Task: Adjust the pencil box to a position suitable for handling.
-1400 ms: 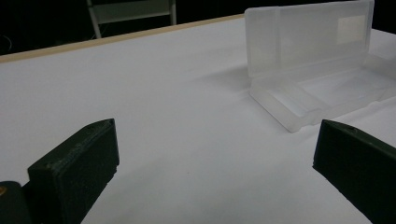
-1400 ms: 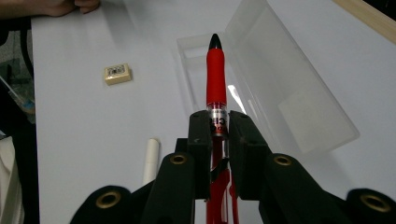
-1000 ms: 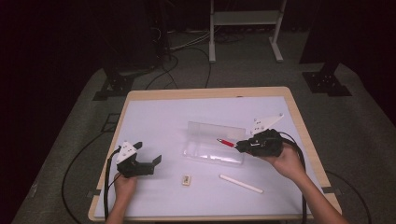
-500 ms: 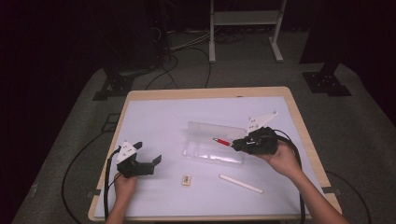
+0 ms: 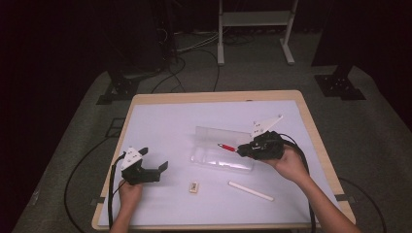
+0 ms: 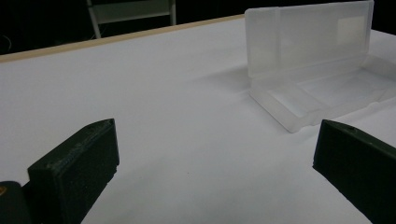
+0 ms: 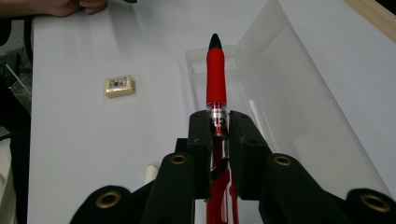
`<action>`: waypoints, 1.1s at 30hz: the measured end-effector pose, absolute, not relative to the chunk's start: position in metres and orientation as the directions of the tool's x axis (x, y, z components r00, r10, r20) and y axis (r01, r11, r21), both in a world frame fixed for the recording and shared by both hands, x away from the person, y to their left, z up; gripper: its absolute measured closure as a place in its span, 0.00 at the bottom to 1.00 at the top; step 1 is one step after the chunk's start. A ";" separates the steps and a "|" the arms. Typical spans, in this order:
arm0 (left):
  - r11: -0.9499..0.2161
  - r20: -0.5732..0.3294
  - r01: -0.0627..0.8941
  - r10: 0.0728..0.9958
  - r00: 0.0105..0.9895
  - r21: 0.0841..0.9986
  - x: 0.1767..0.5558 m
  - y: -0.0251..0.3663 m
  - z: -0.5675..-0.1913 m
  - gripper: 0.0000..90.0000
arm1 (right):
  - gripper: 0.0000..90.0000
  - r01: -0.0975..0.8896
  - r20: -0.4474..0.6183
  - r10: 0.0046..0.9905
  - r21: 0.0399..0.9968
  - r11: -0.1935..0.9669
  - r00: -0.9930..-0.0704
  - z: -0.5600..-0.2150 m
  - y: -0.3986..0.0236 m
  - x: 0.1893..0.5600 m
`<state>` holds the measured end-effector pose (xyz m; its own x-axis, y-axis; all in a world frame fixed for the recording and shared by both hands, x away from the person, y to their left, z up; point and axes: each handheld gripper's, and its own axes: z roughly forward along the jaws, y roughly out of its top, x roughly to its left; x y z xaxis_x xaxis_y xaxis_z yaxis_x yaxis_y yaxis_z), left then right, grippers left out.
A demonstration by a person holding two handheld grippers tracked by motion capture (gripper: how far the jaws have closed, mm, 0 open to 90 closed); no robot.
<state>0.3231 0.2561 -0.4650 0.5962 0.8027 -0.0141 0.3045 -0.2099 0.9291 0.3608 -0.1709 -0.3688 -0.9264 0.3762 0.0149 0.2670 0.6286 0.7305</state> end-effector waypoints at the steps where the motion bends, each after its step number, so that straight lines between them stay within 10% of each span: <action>1: -0.208 -0.015 0.304 0.803 0.596 0.930 0.323 0.256 -0.465 0.00 | 0.87 0.270 0.019 0.376 0.730 0.628 -0.926 -0.369 -0.170 0.361; 33: -0.204 -0.018 0.301 0.802 0.597 0.932 0.323 0.256 -0.465 0.00 | 0.87 0.288 0.045 0.358 0.691 0.663 -0.933 -0.403 -0.146 0.391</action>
